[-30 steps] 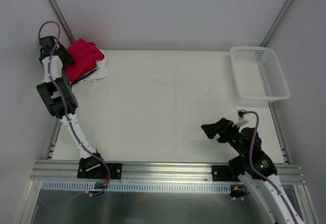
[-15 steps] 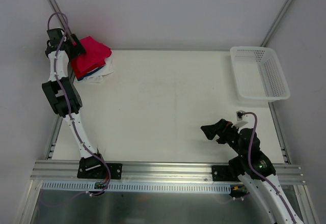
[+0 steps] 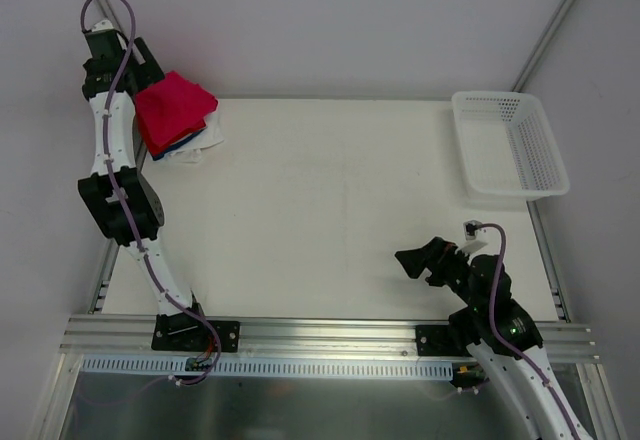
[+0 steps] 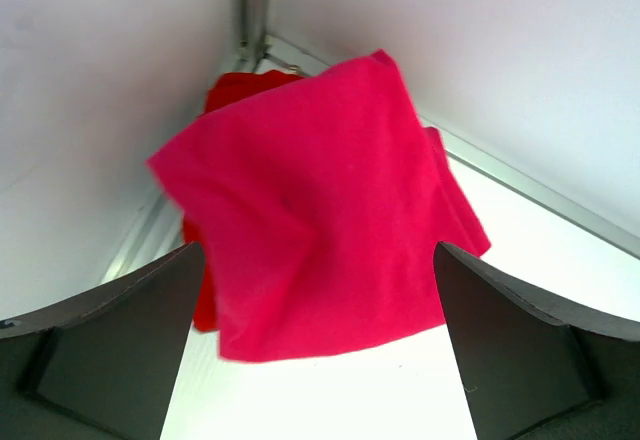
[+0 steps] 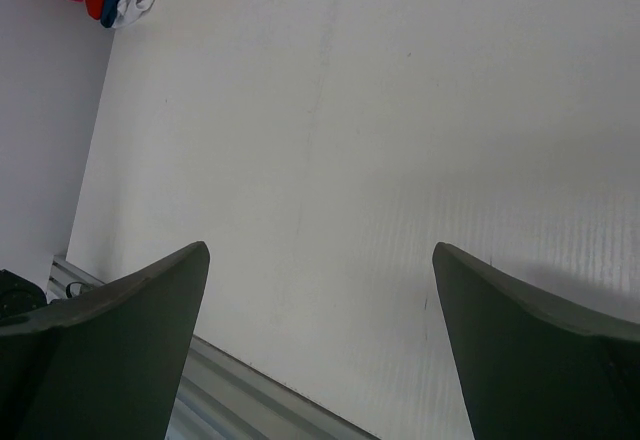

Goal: Fold and stack the t-shirts
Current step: Put the neatly folded tshirt into the corner of the board with the left arm

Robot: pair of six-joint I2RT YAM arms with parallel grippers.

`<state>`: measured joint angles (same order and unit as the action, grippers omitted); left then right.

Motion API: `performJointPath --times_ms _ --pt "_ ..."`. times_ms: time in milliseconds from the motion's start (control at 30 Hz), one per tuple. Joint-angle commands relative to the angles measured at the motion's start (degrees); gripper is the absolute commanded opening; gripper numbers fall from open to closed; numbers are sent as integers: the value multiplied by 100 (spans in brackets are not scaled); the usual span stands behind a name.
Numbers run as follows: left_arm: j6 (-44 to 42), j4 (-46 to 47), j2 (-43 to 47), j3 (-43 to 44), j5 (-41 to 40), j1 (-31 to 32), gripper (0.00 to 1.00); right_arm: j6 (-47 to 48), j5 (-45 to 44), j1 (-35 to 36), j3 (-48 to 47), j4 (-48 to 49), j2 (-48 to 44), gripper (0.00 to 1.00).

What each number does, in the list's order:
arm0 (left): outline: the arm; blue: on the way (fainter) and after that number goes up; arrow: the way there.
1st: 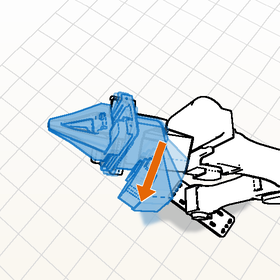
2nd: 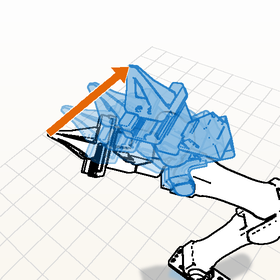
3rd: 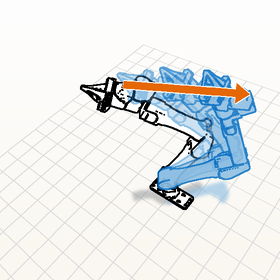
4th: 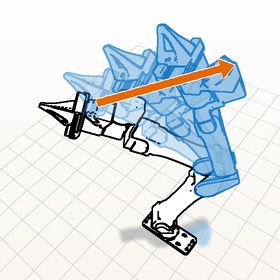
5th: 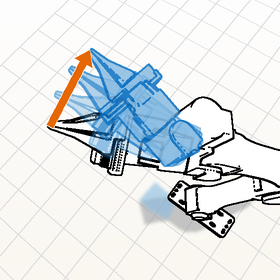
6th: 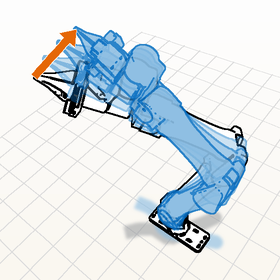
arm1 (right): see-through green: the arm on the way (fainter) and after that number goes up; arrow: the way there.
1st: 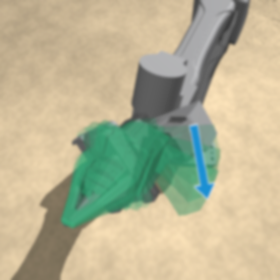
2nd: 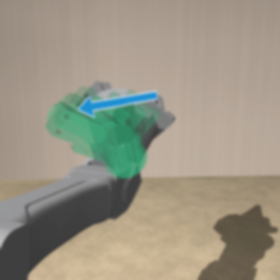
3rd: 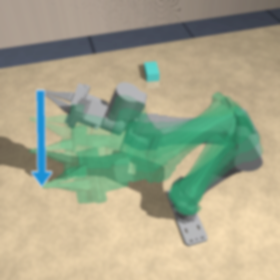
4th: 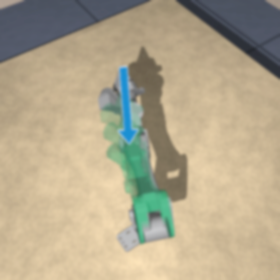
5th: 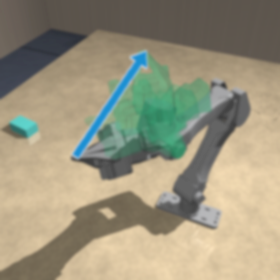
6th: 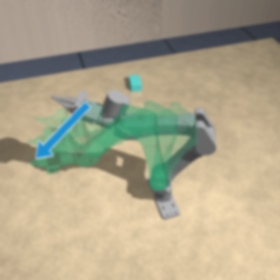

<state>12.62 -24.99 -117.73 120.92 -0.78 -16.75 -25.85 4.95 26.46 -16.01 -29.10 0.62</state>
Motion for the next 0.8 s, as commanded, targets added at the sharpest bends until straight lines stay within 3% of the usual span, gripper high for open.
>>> performJointPath --times_ms 0,333,467,600,700,733,767 --pt "-32 38 549 -279 -643 -82 99 132 23 35 -139 -157 -370 99" --pt "345 38 752 -710 60 93 96 -60 94 35 -69 -307 -607 99" --pt "329 47 1014 -991 253 435 94 -342 50 26 89 -105 -406 99" --pt "381 47 1568 -1246 315 735 95 43 111 35 -156 159 446 100" --pt "215 -23 2253 -1806 395 1024 95 693 339 26 -908 98 1464 99" --pt "-12 -49 2446 -1966 176 1338 95 999 436 26 -1121 72 1745 99" --pt "-136 -102 2883 -2133 -565 1515 98 1107 637 26 -1315 28 2227 99"
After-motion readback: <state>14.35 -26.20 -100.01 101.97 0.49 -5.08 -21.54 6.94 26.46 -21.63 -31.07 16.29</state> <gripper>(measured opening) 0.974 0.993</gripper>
